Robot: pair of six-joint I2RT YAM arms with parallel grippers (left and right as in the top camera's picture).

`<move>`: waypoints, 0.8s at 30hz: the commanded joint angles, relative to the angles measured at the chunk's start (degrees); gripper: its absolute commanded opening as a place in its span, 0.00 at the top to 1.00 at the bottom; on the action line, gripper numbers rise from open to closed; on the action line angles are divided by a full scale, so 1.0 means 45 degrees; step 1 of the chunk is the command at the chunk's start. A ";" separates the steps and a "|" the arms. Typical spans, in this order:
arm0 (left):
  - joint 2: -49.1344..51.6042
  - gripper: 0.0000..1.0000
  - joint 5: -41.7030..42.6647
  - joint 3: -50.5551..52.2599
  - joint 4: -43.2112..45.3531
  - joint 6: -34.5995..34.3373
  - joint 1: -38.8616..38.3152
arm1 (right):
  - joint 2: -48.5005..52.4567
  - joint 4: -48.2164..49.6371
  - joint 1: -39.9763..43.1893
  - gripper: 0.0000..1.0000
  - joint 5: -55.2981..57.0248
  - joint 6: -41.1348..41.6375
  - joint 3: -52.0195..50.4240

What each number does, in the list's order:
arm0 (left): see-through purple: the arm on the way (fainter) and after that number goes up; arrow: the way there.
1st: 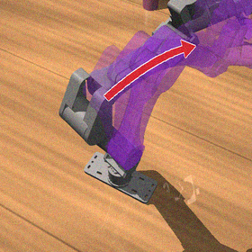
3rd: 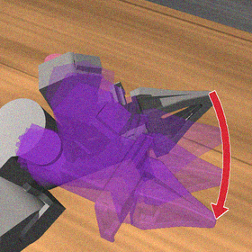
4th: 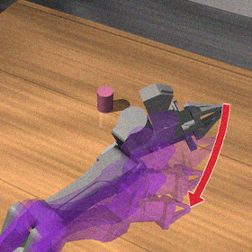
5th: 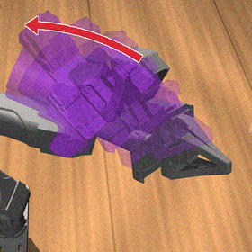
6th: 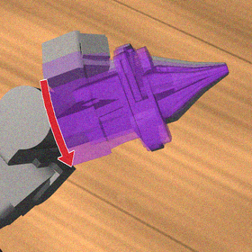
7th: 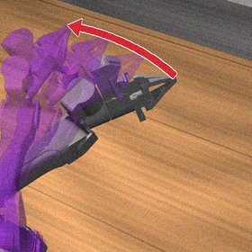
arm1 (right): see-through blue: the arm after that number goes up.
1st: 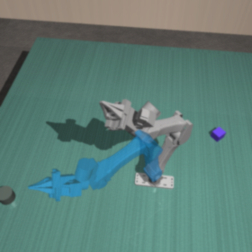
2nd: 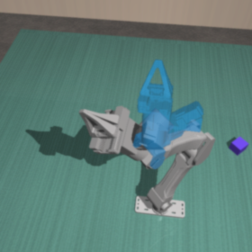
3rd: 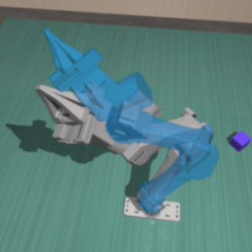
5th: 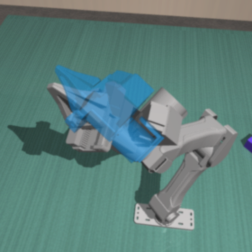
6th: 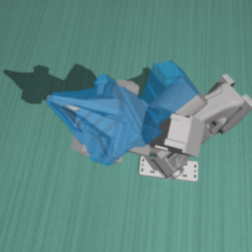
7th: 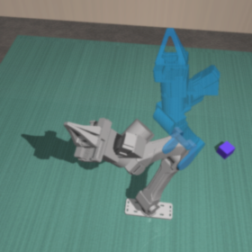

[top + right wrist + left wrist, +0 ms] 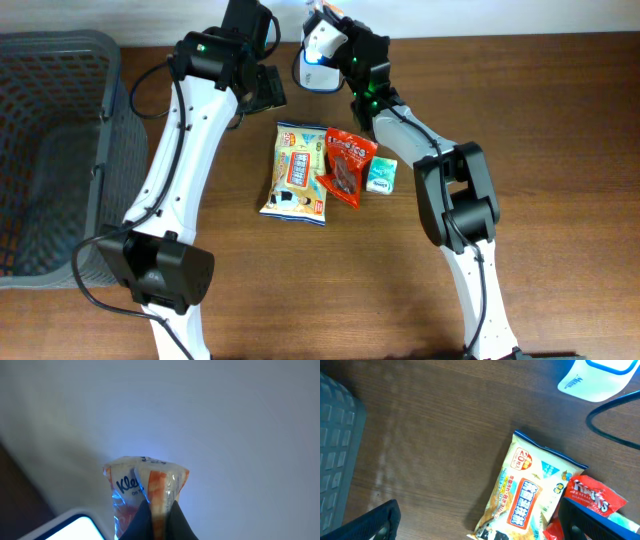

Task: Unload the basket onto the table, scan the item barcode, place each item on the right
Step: 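Hold the orange tissue pack up to the barcode scanner, then move the orange pack right and drop it at the table's right edge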

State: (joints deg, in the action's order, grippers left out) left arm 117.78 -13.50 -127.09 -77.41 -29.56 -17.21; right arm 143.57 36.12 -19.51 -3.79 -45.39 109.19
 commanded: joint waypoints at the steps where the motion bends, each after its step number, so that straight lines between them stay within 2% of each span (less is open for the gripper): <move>1: -0.0175 0.01 0.0049 -0.0102 -0.0019 0.0073 0.0019 | 0.0330 0.0073 -0.0019 0.96 0.0447 0.0515 0.0233; 3: -0.0175 0.01 0.0049 -0.0102 -0.0019 0.0073 0.0019 | 0.0175 0.2205 0.0015 0.96 0.3332 0.2701 0.0233; 4: -0.0175 0.01 0.0049 -0.0102 -0.0019 0.0073 0.0019 | -0.0165 0.3152 0.0233 0.96 0.5110 0.4745 0.0233; 7: -0.0175 0.01 0.0044 -0.0102 -0.0019 0.0073 0.0019 | -0.1098 0.2560 0.0952 0.96 0.8718 0.5017 0.0228; 8: -0.0175 0.01 0.0049 -0.0102 -0.0019 0.0073 0.0019 | -0.1486 0.1506 0.1331 0.96 1.0287 0.5013 0.0228; 11: -0.0175 0.01 0.0049 -0.0102 -0.0019 0.0073 0.0019 | -0.2186 -0.2934 0.2535 0.96 1.2012 0.5168 0.0228; 12: -0.0175 0.01 0.0049 -0.0102 -0.0015 0.0073 0.0019 | -0.2458 -0.4945 0.3172 0.96 1.2191 0.5863 0.0228; 14: -0.0175 0.01 0.0044 -0.0102 -0.0015 0.0073 0.0019 | -0.2948 -0.9238 0.4634 0.96 1.1647 0.8179 0.0228; 17: -0.0175 0.01 0.0049 -0.0102 -0.0015 0.0073 0.0019 | -0.3109 -1.3940 0.7111 0.96 0.9947 0.8971 0.0228; 18: -0.0175 0.01 0.0049 -0.0102 -0.0019 0.0073 0.0019 | -0.3109 -1.5295 0.8456 0.96 0.9578 0.9661 0.0228; 20: -0.0175 0.01 0.0044 -0.0102 -0.0015 0.0073 0.0019 | -0.3104 -1.6184 0.9850 0.96 0.9088 1.0700 0.0228; 23: -0.0175 0.01 0.0044 -0.0102 -0.0019 0.0073 0.0019 | -0.3084 -1.6791 1.2488 0.95 0.3288 1.0924 0.0214; 24: -0.0175 0.01 0.0049 -0.0102 -0.0019 0.0073 0.0019 | -0.3084 -1.6752 1.3148 0.67 0.1996 1.1157 0.0214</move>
State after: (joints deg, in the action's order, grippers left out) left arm 117.78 -13.50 -127.09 -77.38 -29.54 -17.21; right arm 131.96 -39.22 34.76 23.68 1.78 110.41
